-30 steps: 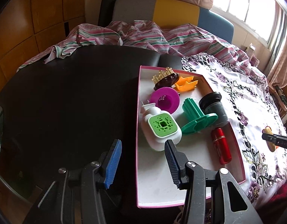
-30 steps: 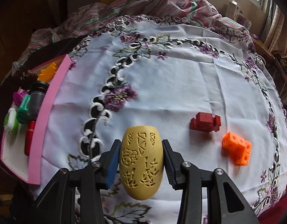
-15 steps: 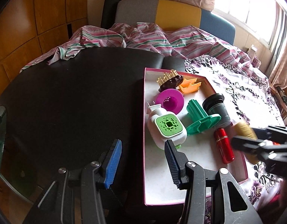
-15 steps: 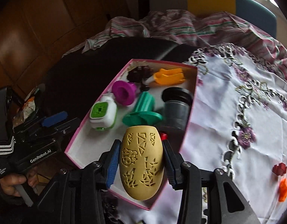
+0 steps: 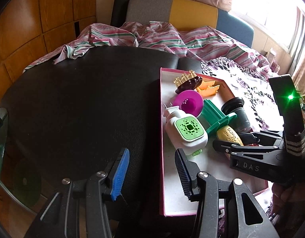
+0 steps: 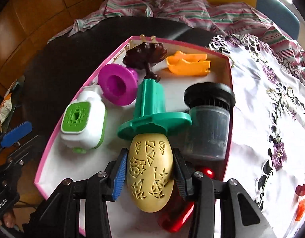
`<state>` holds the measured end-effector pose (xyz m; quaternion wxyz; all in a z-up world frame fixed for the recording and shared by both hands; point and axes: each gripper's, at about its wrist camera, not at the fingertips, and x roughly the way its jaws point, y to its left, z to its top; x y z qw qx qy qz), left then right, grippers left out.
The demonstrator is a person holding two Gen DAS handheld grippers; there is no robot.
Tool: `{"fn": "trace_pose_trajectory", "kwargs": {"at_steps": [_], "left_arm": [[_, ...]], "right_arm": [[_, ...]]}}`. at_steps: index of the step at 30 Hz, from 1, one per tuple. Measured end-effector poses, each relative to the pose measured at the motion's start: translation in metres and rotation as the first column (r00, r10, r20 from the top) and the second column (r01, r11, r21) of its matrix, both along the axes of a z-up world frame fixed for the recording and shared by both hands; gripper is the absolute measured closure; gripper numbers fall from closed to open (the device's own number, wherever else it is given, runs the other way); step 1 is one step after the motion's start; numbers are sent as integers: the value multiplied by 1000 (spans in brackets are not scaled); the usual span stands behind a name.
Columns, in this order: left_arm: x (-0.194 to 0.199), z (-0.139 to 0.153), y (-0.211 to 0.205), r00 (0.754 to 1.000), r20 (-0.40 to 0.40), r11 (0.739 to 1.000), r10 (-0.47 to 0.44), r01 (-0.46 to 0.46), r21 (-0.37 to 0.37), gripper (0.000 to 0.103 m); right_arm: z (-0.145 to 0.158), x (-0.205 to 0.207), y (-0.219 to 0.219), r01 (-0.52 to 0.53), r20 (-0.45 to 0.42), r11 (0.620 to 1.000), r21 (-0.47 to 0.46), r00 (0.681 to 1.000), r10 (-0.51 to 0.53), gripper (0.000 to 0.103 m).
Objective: Organize rigid objects
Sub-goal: 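Carry the yellow oval sponge into the tray and open the right gripper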
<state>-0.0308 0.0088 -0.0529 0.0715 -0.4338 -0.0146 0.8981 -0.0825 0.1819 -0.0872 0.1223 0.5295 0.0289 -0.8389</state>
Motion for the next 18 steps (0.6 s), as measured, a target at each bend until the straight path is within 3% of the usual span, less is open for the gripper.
{"fn": "trace_pose_trajectory", "kwargs": {"at_steps": [18], "left_arm": [[2, 1, 1, 1000, -2, 1000, 4, -4, -12, 54]], "right_arm": [[1, 1, -1, 19, -18, 1000, 24, 1000, -18, 59]]}}
